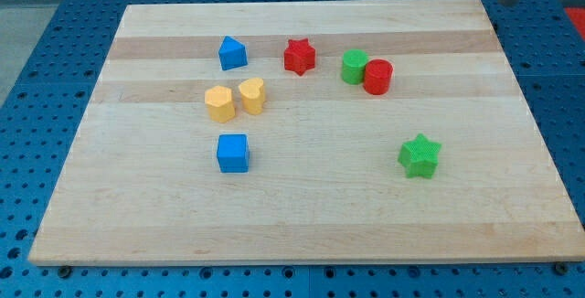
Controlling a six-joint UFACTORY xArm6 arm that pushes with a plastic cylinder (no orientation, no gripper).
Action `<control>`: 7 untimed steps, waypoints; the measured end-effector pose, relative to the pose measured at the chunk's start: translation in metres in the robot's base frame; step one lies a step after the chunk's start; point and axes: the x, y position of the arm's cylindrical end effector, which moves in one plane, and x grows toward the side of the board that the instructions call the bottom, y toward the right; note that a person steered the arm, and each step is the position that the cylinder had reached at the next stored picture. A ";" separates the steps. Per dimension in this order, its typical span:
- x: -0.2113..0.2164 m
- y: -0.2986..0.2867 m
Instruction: Slide the green circle to the top left of the cube
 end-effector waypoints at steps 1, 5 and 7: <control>0.000 -0.001; 0.067 -0.215; 0.116 -0.251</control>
